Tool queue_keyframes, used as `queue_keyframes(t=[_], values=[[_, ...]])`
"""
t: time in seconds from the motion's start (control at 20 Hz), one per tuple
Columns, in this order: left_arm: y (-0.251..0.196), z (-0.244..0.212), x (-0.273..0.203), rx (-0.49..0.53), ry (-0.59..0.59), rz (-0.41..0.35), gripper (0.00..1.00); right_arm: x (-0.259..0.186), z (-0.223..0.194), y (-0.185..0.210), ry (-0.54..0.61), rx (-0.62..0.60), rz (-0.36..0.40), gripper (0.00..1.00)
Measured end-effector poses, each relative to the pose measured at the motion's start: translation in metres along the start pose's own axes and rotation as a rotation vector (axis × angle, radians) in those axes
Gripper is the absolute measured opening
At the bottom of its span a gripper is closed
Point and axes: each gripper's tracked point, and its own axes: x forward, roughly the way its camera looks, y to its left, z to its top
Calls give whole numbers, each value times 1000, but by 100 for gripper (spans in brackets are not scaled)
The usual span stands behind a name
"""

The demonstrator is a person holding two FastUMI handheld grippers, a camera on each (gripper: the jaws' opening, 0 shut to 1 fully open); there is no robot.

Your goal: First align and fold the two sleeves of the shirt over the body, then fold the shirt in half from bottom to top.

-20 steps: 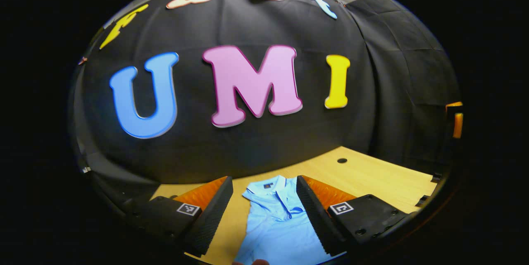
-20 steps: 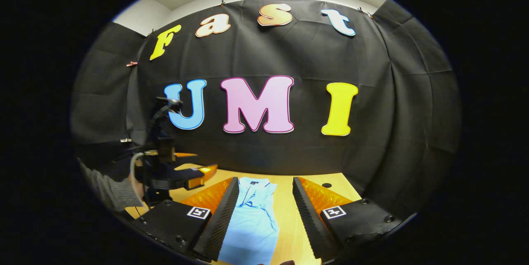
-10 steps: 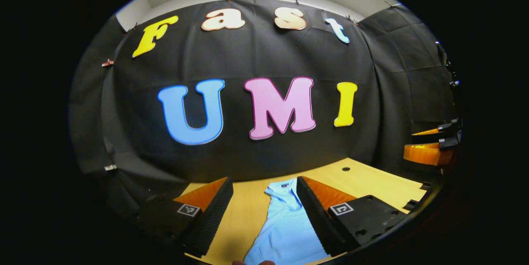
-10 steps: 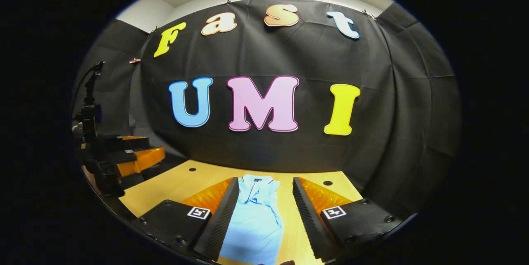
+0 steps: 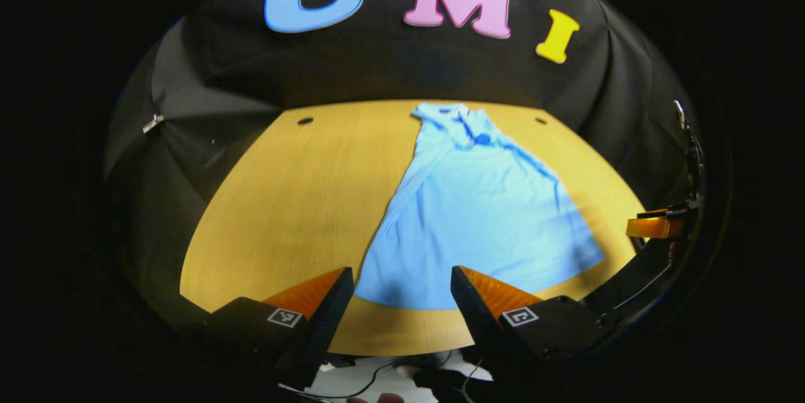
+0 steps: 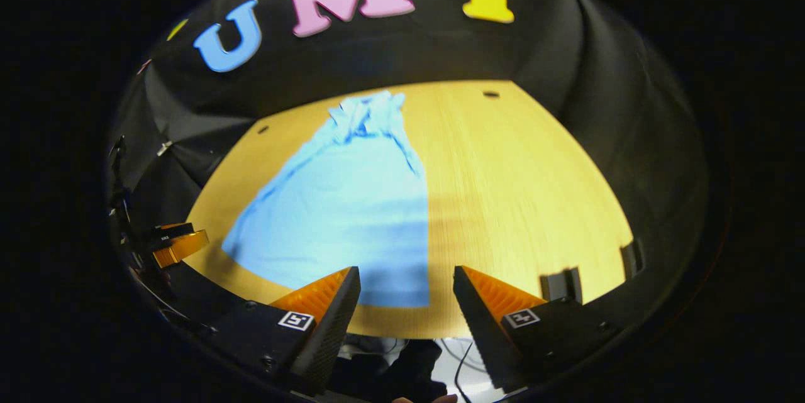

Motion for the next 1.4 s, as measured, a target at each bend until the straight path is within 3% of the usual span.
queue_keyframes(t=[0.15,0.4,0.8,0.95,1.05,1.1,1.15,1.2,1.25,1.3,1.35,1.4], values=[[0,-7,12,-9,105,20,99,20,-19,2,54,-61,-32,96],[2,-26,27,-10,185,36,99,36,-29,12,93,-107,-26,98],[-2,-24,44,-3,200,6,100,63,-35,22,148,-111,-50,98],[-9,-22,47,17,199,-9,87,62,-34,25,146,-128,-48,98],[-12,-21,48,22,197,-14,74,65,-33,27,148,-128,-43,88],[-15,-20,49,23,196,-18,61,66,-31,29,148,-132,-37,87],[-17,-20,50,26,195,-24,53,68,-32,32,152,-138,-26,74],[-21,-19,51,29,194,-32,48,69,-31,37,157,-147,-13,70],[-23,-19,52,29,191,-37,35,70,-32,42,158,-156,1,45],[-25,-17,52,29,186,-35,18,71,-31,48,156,-158,17,42],[-24,-16,54,33,183,-27,11,72,-29,51,149,-155,13,17],[-25,-15,54,36,178,-20,7,74,-29,56,144,-165,26,9]])
